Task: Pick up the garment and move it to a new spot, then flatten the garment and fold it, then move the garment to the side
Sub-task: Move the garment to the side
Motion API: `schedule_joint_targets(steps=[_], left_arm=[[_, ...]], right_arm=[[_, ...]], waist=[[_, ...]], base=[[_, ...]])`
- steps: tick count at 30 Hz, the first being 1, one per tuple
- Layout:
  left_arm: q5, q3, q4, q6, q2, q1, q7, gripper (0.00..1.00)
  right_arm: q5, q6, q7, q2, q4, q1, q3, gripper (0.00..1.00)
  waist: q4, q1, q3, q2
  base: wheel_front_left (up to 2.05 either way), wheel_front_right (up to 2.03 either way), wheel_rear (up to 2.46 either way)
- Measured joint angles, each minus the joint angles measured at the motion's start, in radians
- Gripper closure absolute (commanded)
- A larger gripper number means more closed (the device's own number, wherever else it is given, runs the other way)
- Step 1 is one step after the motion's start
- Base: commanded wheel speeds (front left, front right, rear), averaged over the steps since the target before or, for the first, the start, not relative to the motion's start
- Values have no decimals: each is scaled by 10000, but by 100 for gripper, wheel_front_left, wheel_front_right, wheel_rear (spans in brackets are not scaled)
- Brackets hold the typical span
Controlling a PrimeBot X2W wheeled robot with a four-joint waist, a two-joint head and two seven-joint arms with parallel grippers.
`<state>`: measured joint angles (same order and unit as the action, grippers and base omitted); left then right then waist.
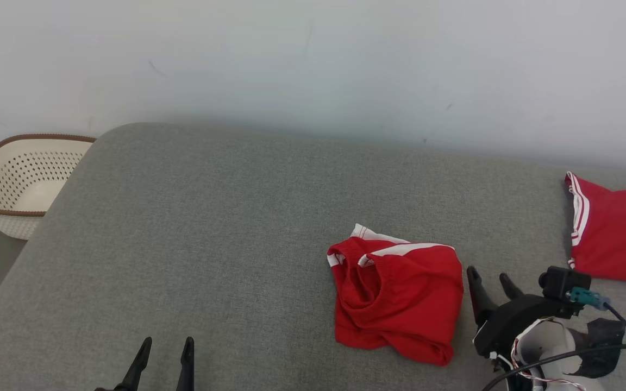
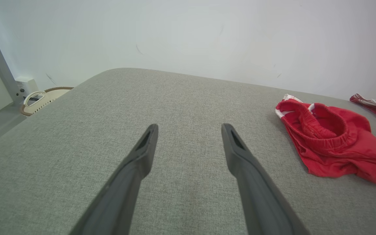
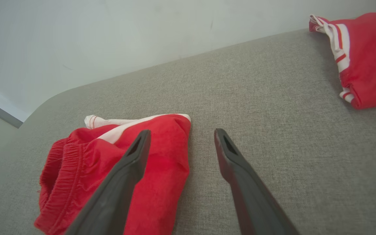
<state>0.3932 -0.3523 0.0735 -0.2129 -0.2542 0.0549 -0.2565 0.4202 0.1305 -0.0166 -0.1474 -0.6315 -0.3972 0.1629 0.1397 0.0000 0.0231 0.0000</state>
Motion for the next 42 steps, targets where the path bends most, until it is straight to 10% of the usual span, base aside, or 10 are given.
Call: schedule_joint_targets(steps=[20,21,23,42], left_arm=[[2,10,25,-12,10,24,-12,0],[4,15,25,-12,10,24,-12,0],[8,33,29,-12,19,26,-13,0],[25,571,-303,-4,251,34,-56,0]], right_arm=[[81,2,562,608,-2897,-803,-255,0],[150,2,673,614,-3022,-884,-226,11],[224,0,719,625,-3173,-1025,-98,100],[-169,2,-13,-740,-2717,-2798,2510,100]], waist=[[556,0,-166,0],[573,0,-184,0],[601,-1,-222,0],[-299,0,-404,0]], base=[[0,0,0],[0,0,0],[0,0,0],[0,0,0]])
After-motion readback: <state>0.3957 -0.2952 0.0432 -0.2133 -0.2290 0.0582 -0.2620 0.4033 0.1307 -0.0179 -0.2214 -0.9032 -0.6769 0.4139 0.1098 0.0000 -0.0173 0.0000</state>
